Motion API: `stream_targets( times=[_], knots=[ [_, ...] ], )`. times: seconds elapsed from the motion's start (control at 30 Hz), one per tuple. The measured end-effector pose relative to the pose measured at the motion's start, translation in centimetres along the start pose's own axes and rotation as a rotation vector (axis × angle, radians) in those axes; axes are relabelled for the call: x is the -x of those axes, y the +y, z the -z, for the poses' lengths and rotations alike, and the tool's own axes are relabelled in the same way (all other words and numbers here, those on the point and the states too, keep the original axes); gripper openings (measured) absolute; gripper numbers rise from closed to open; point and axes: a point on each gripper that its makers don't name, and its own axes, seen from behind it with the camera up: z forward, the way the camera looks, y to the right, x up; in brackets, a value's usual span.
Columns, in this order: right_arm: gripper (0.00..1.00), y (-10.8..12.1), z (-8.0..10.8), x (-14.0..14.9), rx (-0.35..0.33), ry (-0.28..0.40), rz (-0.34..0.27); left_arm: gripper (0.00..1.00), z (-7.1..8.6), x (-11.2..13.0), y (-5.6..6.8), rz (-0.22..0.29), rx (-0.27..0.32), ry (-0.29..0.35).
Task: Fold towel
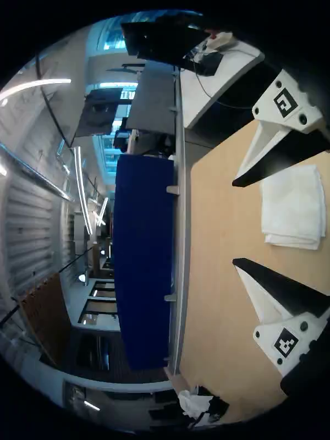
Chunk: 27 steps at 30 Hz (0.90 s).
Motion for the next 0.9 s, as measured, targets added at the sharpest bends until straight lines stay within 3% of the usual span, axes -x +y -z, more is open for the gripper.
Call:
stream_targets(
  times=[0.17, 0.37, 0.67, 0.9],
  knots=[
    [1.0, -2.0, 0.3, -2.6, -0.004, 0.051, 0.027, 0.88, 0.2, -1.5, -0.4, 0.014, 0.0, 0.06],
    [1.0, -5.5, 0.3, -5.1, -0.028, 0.098, 0.03, 0.88, 0.9, -5.0, -1.0, 0.037, -0.008, 0.193],
    [1.0, -12.0, -0.2, -7.7, -0.081, 0.151, 0.032, 0.88, 1.3, -9.6, -2.4, 0.059, -0.025, 0.349],
    [1.0, -15.7, -0.1, -9.2, -0.093, 0.19, 0.024, 0.88, 1.7, -12.7, -3.2, 0.039, -0.062, 0.467]
  ],
)
